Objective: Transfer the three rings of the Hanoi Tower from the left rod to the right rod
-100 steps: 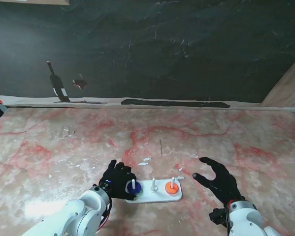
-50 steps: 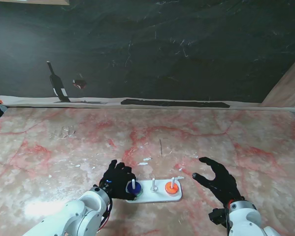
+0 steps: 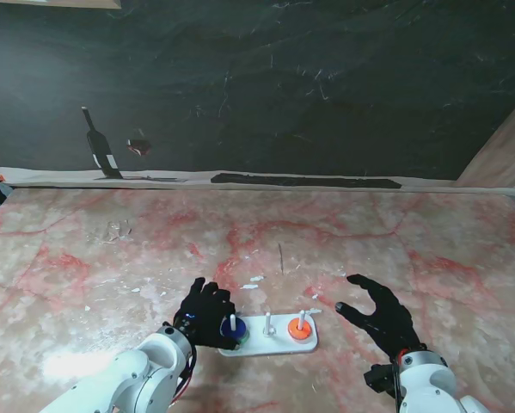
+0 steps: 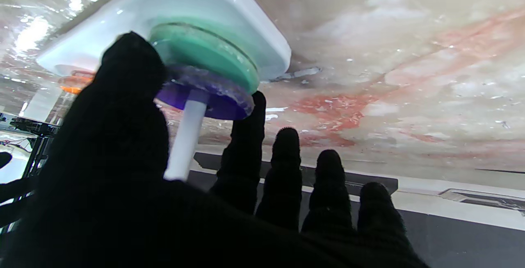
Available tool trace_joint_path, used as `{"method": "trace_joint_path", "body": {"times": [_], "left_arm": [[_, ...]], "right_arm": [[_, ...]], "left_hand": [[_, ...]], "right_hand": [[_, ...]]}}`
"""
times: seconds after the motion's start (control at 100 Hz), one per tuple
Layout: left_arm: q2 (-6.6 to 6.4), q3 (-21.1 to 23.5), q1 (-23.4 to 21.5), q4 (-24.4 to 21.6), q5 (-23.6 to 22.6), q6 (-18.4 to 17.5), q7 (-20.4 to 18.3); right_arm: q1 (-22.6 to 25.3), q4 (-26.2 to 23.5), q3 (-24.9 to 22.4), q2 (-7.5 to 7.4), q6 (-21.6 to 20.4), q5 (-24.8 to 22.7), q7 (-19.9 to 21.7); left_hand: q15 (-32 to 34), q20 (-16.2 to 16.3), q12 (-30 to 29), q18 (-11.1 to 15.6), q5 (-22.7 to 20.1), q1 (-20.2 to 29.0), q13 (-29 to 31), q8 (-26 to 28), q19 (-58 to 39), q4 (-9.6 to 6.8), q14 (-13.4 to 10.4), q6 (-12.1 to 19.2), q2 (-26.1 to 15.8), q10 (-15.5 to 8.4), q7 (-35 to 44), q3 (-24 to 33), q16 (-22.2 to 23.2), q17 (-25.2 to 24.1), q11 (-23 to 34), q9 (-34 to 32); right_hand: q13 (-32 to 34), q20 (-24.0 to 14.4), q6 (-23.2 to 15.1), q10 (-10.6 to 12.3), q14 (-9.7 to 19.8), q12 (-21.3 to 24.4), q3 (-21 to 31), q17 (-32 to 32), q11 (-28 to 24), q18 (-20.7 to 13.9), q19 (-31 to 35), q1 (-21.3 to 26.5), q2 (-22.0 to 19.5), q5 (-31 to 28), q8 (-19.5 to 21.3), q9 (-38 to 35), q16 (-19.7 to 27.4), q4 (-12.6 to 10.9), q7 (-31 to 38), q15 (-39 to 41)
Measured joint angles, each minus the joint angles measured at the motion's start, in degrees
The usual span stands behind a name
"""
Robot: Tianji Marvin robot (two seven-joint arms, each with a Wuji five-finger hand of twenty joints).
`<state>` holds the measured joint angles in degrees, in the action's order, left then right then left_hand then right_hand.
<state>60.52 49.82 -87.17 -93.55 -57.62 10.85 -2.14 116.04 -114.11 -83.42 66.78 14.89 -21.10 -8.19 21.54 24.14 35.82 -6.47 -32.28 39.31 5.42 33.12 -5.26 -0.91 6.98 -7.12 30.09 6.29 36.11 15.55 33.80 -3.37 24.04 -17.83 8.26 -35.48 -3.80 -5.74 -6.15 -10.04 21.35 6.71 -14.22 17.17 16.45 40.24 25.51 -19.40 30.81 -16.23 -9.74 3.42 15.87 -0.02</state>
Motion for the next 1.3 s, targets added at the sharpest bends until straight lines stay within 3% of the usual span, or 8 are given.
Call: {"method": "trace_joint_path", "body": {"times": [0.83, 1.3], "left_arm": [[-0.05, 4.67, -3.79, -8.42, -3.72, -1.2, -2.2], [-0.28, 5.44, -3.49, -11.81, -5.15, -2.28, -5.04]], "right_arm": [[0.07, -0.05, -0.04, 0.01, -0.11, 0.49, 0.03], [0.14, -0.1, -0.08, 0.01, -0.06, 0.56, 0.01]], "left_hand": [[0.39, 0.06, 0.01, 0.01, 0.0, -0.73, 0.0, 0.88, 0.0, 0.04, 0.0, -0.13, 0.6, 0.0, 0.56, 1.7, -0.04, 0.0, 0.02, 0.0], [0.8, 0.7, -0.38, 0.01, 0.0, -0.73, 0.01, 0.88, 0.0, 0.04, 0.0, -0.14, 0.6, 0.0, 0.56, 1.71, -0.15, 0.0, 0.02, 0.0]], "right_hand": [[0.0, 0.0, 0.0, 0.0, 0.0, 0.0, 0.0, 0.0, 0.0, 0.0, 0.0, 0.0, 0.0, 0.0, 0.0, 0.01, 0.0, 0.0, 0.0, 0.0], [0.0, 0.0, 0.0, -0.01, 0.0, 0.0, 0.0, 0.0, 0.0, 0.0, 0.0, 0.0, 0.0, 0.0, 0.0, 0.01, 0.0, 0.0, 0.0, 0.0]]}}
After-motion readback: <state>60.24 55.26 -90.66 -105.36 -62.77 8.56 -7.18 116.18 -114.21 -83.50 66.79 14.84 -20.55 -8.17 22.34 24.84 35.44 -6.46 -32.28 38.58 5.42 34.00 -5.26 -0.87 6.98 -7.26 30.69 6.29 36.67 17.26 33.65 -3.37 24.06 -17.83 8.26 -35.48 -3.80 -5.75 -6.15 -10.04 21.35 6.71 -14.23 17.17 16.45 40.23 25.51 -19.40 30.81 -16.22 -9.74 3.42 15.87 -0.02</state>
